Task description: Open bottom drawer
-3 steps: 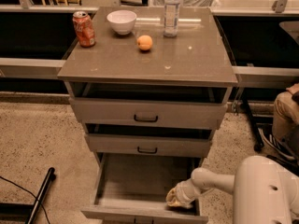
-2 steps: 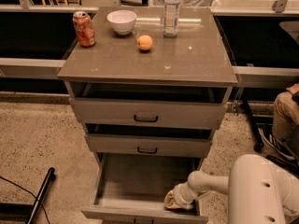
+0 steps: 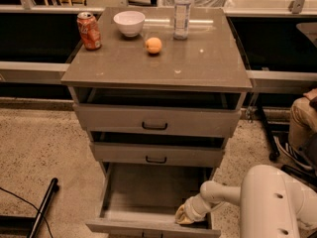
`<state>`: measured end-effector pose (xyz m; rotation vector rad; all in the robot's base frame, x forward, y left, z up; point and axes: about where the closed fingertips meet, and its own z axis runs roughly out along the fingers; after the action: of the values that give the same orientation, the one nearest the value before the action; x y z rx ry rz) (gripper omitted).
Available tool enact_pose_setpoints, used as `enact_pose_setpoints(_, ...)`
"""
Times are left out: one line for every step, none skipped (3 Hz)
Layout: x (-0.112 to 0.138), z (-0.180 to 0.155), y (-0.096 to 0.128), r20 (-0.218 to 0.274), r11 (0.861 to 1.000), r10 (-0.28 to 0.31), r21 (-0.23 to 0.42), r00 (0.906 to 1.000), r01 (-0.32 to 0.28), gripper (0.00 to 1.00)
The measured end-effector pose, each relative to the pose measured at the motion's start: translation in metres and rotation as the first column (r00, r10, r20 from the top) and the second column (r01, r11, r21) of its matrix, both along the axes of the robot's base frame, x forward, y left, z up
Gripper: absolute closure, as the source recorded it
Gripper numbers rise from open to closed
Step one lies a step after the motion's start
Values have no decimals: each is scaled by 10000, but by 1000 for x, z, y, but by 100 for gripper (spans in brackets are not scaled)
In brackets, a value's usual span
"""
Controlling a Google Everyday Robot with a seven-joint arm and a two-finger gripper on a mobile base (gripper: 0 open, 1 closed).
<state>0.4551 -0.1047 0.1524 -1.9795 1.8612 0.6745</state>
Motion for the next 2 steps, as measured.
enact_pose_setpoints(-3,1,-1,-257,10000,-17,78,9997,19,100)
enact_pose_setpoints(-12,0,-3,-802,9996,-91,256,9967,112,100)
